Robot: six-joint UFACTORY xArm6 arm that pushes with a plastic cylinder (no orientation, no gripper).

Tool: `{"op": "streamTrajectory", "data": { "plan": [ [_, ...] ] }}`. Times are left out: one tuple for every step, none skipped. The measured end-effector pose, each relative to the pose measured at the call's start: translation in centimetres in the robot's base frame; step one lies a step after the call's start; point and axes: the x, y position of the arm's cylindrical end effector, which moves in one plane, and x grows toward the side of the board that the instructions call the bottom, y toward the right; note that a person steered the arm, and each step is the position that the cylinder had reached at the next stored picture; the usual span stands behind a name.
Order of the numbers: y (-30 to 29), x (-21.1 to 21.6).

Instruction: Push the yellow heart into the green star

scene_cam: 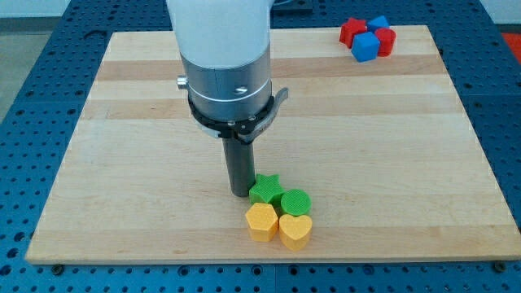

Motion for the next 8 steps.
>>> {"op": "streamTrajectory", "data": {
  "plan": [
    [-0.3,-3.6],
    [0.9,-6.4],
    [7.5,-8.6],
    [15.7,-8.8],
    [20.4,-8.0],
    [25.1,-3.3],
    [27.9,2.4],
    [27.6,6.7]
  ]
}}
